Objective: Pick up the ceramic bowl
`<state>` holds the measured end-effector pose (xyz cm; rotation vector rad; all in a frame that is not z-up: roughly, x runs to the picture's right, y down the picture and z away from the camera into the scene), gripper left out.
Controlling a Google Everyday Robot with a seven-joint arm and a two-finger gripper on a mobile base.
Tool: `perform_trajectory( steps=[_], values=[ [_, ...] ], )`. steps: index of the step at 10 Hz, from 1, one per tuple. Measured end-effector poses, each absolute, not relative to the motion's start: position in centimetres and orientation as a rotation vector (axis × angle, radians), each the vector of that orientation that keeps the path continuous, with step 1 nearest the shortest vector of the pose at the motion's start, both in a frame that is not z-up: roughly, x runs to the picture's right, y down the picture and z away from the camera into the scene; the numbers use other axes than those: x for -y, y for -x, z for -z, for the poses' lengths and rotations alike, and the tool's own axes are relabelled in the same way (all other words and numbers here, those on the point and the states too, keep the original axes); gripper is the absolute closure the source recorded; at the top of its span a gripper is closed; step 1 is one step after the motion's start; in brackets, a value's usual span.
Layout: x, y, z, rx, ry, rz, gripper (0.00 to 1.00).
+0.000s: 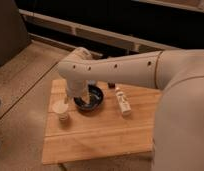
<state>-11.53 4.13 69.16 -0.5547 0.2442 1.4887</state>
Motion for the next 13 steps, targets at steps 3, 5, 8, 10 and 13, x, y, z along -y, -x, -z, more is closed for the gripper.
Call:
perform_trajectory(
  steps=[3, 5, 8, 10, 13],
  values=[
    [-4.0, 11.6, -68.2, -0.135, 0.572, -1.416, 0.35],
    [-4.1, 11.9, -68.1, -0.131, 0.575, -1.410, 0.35],
    [-4.1, 11.7, -68.3, -0.137, 0.577, -1.414, 0.35],
    [-3.2, 8.3, -70.3, -0.184, 0.553, -1.446, 0.35],
    [-0.6, 3.2, -74.0, -0.192, 0.556, -1.496, 0.35]
  ],
)
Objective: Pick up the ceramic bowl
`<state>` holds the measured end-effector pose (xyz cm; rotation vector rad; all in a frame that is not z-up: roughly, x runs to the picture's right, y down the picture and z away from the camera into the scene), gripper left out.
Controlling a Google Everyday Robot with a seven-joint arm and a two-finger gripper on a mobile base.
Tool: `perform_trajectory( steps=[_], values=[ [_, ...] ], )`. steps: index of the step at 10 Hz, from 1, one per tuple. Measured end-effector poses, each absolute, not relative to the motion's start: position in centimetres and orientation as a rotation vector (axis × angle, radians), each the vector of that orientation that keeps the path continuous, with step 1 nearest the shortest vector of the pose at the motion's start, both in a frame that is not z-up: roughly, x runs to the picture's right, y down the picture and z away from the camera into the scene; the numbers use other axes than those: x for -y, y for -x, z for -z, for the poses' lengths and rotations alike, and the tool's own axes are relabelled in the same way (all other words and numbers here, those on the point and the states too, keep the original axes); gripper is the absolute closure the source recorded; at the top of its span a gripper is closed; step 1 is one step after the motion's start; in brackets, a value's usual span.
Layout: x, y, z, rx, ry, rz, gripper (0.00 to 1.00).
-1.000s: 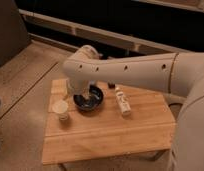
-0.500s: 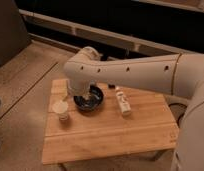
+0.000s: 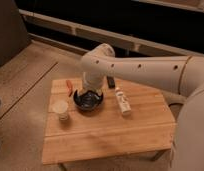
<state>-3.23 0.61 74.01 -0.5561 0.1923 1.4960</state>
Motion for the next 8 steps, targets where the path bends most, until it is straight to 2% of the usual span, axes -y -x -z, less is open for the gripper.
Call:
perform_trajectory(
  steps=[4, 8],
  values=[
    [3.2, 2.1, -80.0, -0.103, 0.675, -1.502, 0.35],
    [6.2, 7.7, -84.3, 0.007, 0.816, -1.401, 0.35]
  ],
)
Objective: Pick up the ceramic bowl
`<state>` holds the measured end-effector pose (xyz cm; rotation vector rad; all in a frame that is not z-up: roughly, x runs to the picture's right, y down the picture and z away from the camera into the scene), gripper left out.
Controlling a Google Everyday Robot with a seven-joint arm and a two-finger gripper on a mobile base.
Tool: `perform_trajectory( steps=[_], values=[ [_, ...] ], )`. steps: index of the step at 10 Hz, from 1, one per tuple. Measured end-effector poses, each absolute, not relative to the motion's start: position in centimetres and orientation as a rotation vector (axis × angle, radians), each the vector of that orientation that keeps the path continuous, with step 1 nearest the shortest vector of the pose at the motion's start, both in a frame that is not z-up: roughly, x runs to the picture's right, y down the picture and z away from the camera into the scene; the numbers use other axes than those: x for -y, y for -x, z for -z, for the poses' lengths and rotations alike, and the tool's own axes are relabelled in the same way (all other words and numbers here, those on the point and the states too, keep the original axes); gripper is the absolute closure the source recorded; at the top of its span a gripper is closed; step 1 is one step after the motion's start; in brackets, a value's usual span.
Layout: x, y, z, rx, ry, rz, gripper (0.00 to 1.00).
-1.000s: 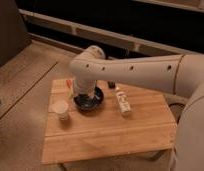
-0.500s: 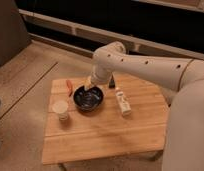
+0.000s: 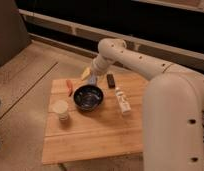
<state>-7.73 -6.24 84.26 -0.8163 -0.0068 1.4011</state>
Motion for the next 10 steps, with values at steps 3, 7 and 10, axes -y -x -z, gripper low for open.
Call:
perform_trajectory(
  steps=[3, 7, 10],
  values=[
    [6.5, 8.3, -84.9, 0.013, 0.833, -1.386, 0.35],
    [3.6, 11.4, -85.6, 0.001, 0.915, -1.348, 0.35],
    [1.3, 17.4, -85.2, -0.008, 0.943, -1.214, 0.35]
  ],
)
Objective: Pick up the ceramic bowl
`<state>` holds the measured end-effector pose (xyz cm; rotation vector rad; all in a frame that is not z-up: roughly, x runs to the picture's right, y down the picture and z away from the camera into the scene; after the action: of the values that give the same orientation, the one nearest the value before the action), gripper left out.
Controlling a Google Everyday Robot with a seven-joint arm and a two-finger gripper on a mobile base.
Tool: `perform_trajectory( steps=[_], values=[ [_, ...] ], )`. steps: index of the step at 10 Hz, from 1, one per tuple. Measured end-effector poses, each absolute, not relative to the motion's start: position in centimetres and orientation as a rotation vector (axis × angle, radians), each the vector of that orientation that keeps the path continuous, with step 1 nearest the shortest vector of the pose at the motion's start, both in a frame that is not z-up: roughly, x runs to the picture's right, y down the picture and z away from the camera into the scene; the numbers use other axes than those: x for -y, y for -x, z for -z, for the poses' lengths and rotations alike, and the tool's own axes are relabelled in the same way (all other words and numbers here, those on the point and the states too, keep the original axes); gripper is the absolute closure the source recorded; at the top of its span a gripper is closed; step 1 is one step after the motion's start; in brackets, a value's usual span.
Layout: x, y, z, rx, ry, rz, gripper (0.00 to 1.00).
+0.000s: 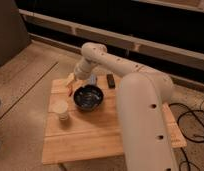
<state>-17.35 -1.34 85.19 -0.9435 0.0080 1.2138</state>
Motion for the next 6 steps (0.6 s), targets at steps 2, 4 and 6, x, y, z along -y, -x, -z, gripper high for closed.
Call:
perform_trajectory(
  steps=[2, 4, 6],
  values=[
    [-0.5, 19.0, -86.1, -0.078, 0.937, -1.156, 0.35],
    [-1.2, 19.3, -87.5, -0.162, 0.890, -1.157, 0.35],
    [-0.4, 19.1, -88.7, -0.201, 0.824, -1.196, 0.35]
  ],
)
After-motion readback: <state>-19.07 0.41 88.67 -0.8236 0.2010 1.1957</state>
